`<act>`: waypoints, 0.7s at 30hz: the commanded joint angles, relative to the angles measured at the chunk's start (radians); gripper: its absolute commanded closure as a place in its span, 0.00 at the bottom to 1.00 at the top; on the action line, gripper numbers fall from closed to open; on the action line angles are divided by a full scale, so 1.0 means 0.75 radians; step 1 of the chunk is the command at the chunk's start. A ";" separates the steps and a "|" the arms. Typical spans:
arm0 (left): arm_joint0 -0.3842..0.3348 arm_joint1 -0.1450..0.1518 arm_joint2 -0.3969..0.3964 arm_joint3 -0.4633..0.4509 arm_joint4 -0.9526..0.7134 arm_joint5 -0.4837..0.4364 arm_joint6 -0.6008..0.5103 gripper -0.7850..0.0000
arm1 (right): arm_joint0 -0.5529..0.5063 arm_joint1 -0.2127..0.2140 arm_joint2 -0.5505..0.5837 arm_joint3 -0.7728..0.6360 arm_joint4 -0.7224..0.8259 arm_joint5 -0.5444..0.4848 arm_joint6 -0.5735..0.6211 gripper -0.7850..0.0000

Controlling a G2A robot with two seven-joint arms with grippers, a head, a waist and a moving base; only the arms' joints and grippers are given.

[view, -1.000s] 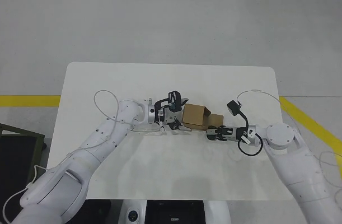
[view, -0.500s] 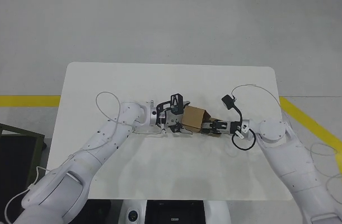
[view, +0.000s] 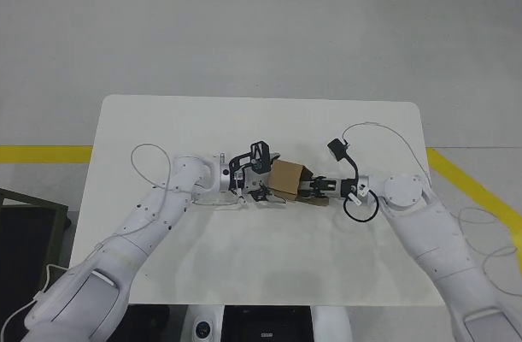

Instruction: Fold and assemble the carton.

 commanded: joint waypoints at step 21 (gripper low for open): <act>0.069 0.015 -0.071 -0.066 -0.114 0.033 -0.177 0.00 | 0.011 0.039 0.124 0.044 -0.076 0.003 0.010 1.00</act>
